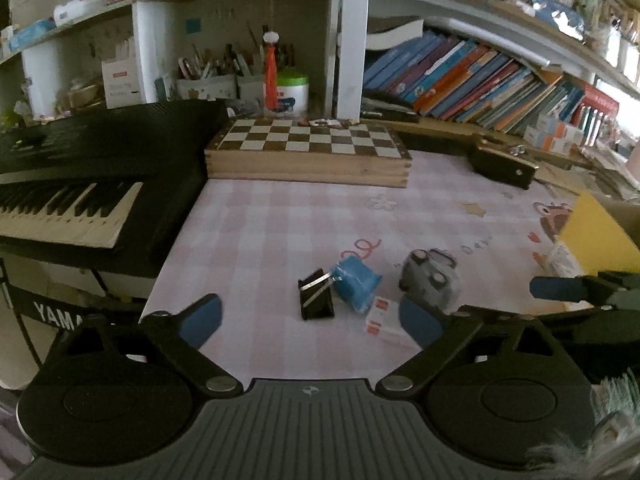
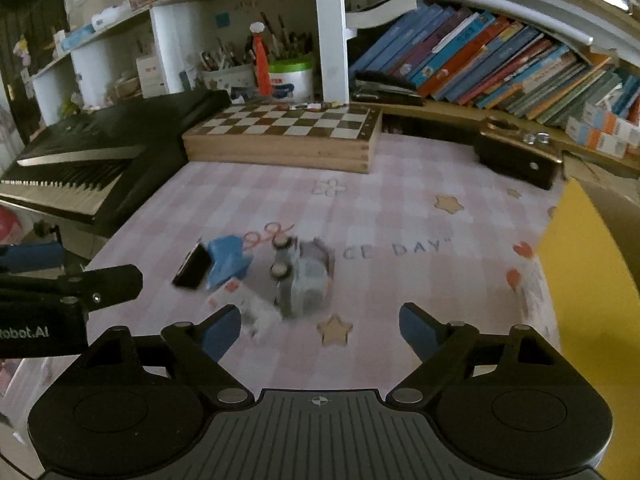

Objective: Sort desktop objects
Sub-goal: 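Grasp the black binder clip with the left gripper while the right grasps the toy truck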

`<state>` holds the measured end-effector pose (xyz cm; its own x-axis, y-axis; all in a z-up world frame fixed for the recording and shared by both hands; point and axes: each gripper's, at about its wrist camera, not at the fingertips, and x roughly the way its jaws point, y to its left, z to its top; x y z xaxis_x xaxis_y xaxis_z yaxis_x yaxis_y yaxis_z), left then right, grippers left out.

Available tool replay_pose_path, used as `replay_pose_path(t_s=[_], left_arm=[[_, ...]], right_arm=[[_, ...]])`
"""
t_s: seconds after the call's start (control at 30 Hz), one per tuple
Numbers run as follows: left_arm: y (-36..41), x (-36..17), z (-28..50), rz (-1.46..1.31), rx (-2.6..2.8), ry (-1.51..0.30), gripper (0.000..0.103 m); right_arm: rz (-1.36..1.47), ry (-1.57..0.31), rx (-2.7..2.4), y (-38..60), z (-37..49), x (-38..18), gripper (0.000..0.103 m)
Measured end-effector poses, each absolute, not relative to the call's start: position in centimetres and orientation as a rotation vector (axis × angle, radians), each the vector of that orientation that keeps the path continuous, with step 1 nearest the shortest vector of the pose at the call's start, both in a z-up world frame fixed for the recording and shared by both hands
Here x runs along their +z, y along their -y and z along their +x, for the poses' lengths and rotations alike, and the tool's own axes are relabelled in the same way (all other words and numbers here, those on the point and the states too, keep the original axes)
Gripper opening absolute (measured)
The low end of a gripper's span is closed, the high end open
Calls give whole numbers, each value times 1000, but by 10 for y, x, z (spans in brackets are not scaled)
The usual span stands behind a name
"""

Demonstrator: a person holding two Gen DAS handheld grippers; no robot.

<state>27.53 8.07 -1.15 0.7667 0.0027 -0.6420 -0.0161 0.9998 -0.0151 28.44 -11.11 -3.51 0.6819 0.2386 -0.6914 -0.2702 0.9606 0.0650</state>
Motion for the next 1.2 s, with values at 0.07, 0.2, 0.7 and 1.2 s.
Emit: replay_pose_path(t_s=[0.07,0.2,0.7,1.2], left_arm=[[-81,-17,292,1,21,-719,74],[-83,-30,319,26,25,-761,55],[-57,-61,361,130,-21,-824,21],[-67,-29,331,54,-23,-736,8]], right_arm=[[-46,-779,295,110,300,-40,88],[-59,-792,317,106,320,-48,88],[-41,-853,421,99,354,-68,47],[-11,-795,434,114,337,-43,44]])
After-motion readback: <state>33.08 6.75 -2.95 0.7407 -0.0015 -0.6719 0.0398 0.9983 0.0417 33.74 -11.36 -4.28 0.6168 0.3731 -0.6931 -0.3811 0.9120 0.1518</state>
